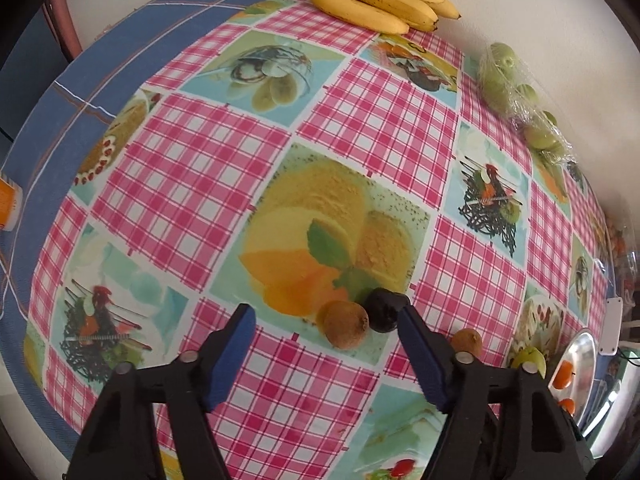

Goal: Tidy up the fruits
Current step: 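Close the right tool on the stemmed tangerine while the left tool grasps the brown kiwi, then lift the tangerine and kiwi and carry both over the steel bowl, then lower into the bowl and open both tools to release kiwi and tangerine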

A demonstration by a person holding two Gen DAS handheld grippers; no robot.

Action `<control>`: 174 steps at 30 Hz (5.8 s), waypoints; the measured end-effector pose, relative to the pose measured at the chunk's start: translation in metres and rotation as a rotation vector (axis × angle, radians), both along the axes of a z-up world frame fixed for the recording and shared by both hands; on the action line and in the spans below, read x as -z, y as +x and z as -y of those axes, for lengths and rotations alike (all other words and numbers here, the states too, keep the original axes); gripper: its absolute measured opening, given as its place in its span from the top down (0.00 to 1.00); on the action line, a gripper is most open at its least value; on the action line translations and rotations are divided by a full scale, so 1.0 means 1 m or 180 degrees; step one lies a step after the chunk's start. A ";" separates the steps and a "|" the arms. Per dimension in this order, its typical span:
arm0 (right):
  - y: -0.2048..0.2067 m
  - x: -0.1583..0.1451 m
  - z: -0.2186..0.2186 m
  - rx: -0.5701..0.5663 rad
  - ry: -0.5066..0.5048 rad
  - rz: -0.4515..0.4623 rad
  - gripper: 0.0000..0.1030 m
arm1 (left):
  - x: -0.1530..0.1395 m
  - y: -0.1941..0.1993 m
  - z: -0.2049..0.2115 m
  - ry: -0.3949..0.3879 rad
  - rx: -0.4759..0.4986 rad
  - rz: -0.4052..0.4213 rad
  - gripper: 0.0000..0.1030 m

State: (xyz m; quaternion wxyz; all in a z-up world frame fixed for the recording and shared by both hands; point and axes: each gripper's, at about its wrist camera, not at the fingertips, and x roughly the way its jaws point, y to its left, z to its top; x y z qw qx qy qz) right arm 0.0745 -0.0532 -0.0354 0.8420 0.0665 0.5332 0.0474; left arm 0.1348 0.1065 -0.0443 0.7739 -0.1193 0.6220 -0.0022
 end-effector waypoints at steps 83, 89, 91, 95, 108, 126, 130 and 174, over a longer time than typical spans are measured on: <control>-0.102 -0.051 0.218 0.1745 0.0255 0.0282 0.62 | -0.078 -0.083 0.213 -0.0258 0.1636 0.0607 0.75; -0.115 -0.055 0.233 0.1877 0.0288 0.0328 0.62 | -0.077 -0.094 0.231 -0.0284 0.1789 0.0617 0.75; -0.118 -0.056 0.236 0.1907 0.0278 0.0344 0.62 | -0.076 -0.097 0.236 -0.0264 0.1836 0.0626 0.75; -0.117 -0.051 0.237 0.1916 0.0267 0.0301 0.62 | -0.066 -0.096 0.242 -0.0253 0.1883 0.0582 0.75; -0.095 -0.029 0.224 0.1685 0.0176 0.0272 0.62 | -0.038 -0.086 0.247 -0.0097 0.1893 0.0648 0.75; -0.082 -0.012 0.220 0.1636 0.0144 0.0200 0.62 | -0.021 -0.083 0.249 -0.0112 0.1896 0.0544 0.75; -0.080 -0.008 0.218 0.1602 0.0115 0.0168 0.62 | -0.018 -0.083 0.249 -0.0105 0.1897 0.0510 0.75; -0.077 -0.014 0.216 0.1574 0.0089 0.0210 0.56 | -0.015 -0.082 0.253 -0.0083 0.1966 0.0473 0.73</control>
